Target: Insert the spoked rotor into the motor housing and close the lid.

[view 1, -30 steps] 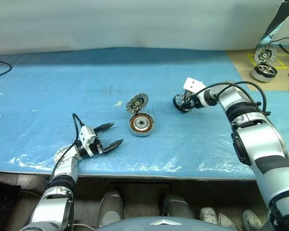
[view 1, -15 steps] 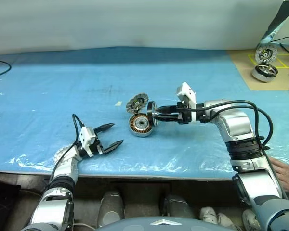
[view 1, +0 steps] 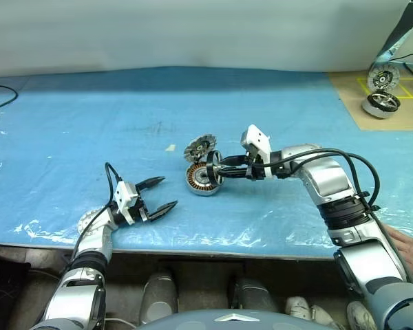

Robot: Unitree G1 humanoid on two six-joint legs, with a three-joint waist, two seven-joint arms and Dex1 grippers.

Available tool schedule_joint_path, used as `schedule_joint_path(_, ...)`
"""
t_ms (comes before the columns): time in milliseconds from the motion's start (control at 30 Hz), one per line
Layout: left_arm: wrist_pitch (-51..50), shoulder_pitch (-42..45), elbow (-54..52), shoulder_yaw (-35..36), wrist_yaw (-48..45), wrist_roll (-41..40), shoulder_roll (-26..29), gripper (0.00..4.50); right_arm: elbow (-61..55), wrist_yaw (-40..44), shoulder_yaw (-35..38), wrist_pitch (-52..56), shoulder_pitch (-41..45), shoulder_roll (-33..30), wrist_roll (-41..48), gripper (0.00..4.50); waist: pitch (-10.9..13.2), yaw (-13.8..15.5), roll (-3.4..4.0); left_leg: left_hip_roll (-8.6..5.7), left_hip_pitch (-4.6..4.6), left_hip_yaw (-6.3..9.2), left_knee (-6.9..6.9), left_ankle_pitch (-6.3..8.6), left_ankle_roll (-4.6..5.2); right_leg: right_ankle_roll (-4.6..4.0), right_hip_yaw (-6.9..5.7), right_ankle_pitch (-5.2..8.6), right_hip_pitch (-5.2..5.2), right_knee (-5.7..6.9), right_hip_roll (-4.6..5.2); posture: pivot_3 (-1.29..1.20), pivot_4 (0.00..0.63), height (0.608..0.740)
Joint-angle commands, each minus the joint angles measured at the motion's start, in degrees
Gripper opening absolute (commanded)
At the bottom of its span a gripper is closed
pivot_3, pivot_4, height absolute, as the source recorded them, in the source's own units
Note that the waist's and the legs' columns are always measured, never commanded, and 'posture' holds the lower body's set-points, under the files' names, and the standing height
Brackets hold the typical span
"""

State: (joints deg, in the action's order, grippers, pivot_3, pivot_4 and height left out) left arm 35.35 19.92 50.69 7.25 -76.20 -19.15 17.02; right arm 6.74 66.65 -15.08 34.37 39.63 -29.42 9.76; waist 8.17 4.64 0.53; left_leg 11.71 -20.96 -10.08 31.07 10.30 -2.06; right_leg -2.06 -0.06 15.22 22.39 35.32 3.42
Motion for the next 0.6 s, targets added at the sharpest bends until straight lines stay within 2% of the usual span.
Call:
schedule_joint_path(33,-0.8,-1.9,2.5,-1.1,0.0,1.4,-0.5,4.5,-0.2,1.1,-2.3,-2.1,2.2,-0.8,-1.6,1.71,0.0,0.0,0.0,0.0,0.0,0.0,0.0,0.0,0.0,0.0,0.0,0.0,-0.01,0.0,0.0,0.0,0.15,0.74)
schedule_joint_path(333,-1.2,-1.2,3.2,-0.9,-0.1,1.3,-0.7,4.5,4.3,1.3,-8.0,-7.3,5.9,0.5,-6.5,1.71,0.0,0.0,-0.01,-0.01,-0.01,0.0,0.04,0.0,0.0,0.0,-0.01,0.0,-0.03,0.02,0.01,0.0,0.15,0.74)
schedule_joint_path(433,-1.2,-1.0,3.4,-0.8,0.1,1.3,-0.8,4.5,4.5,1.9,-8.7,-8.3,6.0,0.5,-7.1,2.31,0.0,0.0,-0.01,-0.01,0.0,0.0,0.05,0.0,0.0,0.0,-0.01,0.0,-0.04,0.02,0.01,0.0,0.15,0.74)
schedule_joint_path(533,-1.3,-0.8,3.6,-0.8,0.2,1.3,-0.8,4.5,4.5,2.8,-7.7,-7.0,6.7,0.8,-6.1,3.26,0.0,-0.1,0.0,-0.01,0.0,0.0,0.07,0.0,0.01,0.0,-0.01,0.0,-0.03,0.05,0.01,0.0,0.15,0.74)
schedule_joint_path(600,-1.3,-0.6,3.7,-0.8,0.3,1.3,-0.8,4.5,4.4,3.6,-7.0,-7.0,6.9,0.8,-5.5,3.26,0.0,-0.1,0.0,0.0,0.0,0.0,0.08,0.0,0.01,0.0,-0.01,0.0,-0.03,0.07,0.01,0.0,0.15,0.74)
